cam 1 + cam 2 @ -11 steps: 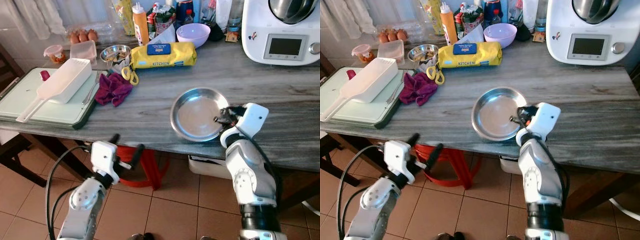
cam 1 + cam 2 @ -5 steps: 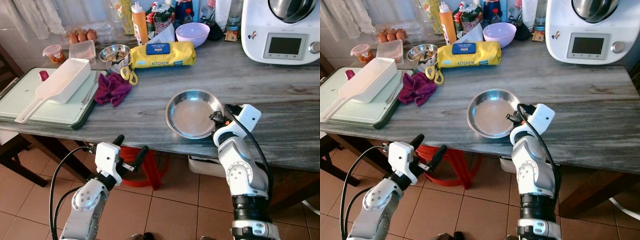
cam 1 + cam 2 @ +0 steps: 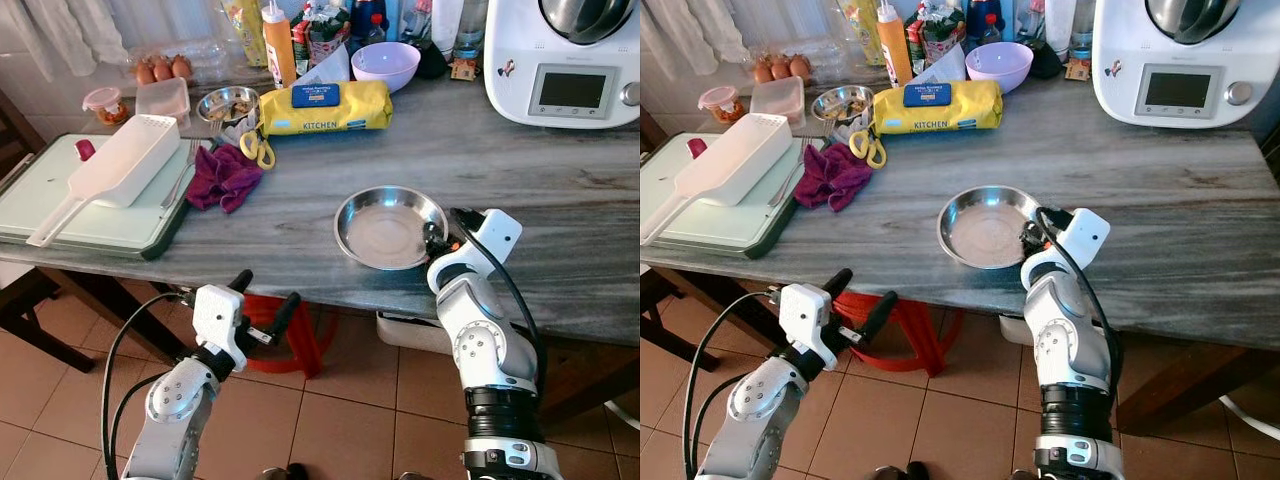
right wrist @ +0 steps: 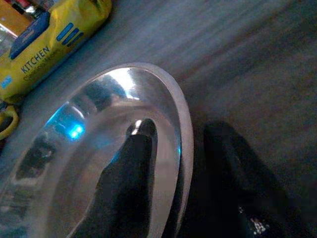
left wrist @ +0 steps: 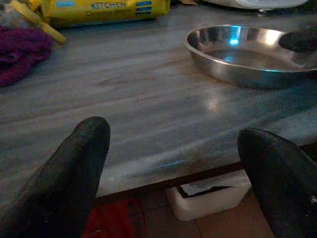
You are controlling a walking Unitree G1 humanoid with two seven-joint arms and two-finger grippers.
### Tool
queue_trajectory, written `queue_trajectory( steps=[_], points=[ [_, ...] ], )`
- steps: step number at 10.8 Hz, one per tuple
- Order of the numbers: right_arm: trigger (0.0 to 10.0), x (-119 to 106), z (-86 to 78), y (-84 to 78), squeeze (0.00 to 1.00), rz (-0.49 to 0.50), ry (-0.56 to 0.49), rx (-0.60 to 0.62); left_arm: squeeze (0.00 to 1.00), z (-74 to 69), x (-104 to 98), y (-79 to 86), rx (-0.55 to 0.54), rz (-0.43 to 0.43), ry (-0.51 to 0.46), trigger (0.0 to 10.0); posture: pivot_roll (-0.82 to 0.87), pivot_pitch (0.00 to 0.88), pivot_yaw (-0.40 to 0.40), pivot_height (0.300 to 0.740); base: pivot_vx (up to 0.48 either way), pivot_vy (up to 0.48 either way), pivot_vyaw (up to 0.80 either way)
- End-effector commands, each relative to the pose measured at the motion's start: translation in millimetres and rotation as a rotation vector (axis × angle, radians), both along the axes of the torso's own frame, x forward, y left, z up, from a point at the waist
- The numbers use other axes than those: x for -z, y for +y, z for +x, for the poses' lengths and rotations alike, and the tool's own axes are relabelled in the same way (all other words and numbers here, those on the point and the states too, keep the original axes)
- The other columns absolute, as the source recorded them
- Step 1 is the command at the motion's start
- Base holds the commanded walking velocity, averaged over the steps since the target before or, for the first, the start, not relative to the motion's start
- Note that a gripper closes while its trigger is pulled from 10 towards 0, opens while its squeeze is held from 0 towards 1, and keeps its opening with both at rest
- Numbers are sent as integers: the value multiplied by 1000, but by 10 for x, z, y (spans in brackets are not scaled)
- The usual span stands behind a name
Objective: Setting the table
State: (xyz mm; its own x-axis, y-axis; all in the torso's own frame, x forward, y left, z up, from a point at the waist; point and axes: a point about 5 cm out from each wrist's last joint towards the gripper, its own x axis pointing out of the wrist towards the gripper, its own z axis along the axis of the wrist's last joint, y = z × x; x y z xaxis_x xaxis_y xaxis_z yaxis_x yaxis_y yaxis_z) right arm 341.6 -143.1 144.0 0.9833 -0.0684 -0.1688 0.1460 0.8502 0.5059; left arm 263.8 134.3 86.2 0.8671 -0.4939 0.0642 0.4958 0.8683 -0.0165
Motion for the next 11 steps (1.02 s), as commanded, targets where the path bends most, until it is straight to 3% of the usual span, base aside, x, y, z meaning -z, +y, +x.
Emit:
queue_trajectory(
  steps=[1,6,7,9,10,11],
  points=[
    [10000,57,3,69,1000,7,31,-30,0,-29,2,8,14,6,-5,10000,-129,142,100,740,0,0,0],
    [10000,10,-20,98,1000,42,5,-50,0,-25,22,-4,37,5,1,10000,-129,144,105,740,0,0,0],
    [10000,-97,-66,78,1000,-66,-73,-75,0,-17,16,8,34,7,-3,10000,-127,146,102,740,0,0,0],
    [10000,-205,-153,104,1000,-123,-174,-109,0,-11,11,17,25,8,-8,10000,-128,143,103,740,0,0,0],
    [10000,-276,-233,125,1000,-227,-258,-129,0,-11,9,12,24,7,-9,10000,-128,140,103,740,0,0,0],
    [10000,-321,-286,153,1000,-266,-309,-158,0,-8,9,14,22,6,-9,10000,-129,138,103,740,0,0,0]
  ],
)
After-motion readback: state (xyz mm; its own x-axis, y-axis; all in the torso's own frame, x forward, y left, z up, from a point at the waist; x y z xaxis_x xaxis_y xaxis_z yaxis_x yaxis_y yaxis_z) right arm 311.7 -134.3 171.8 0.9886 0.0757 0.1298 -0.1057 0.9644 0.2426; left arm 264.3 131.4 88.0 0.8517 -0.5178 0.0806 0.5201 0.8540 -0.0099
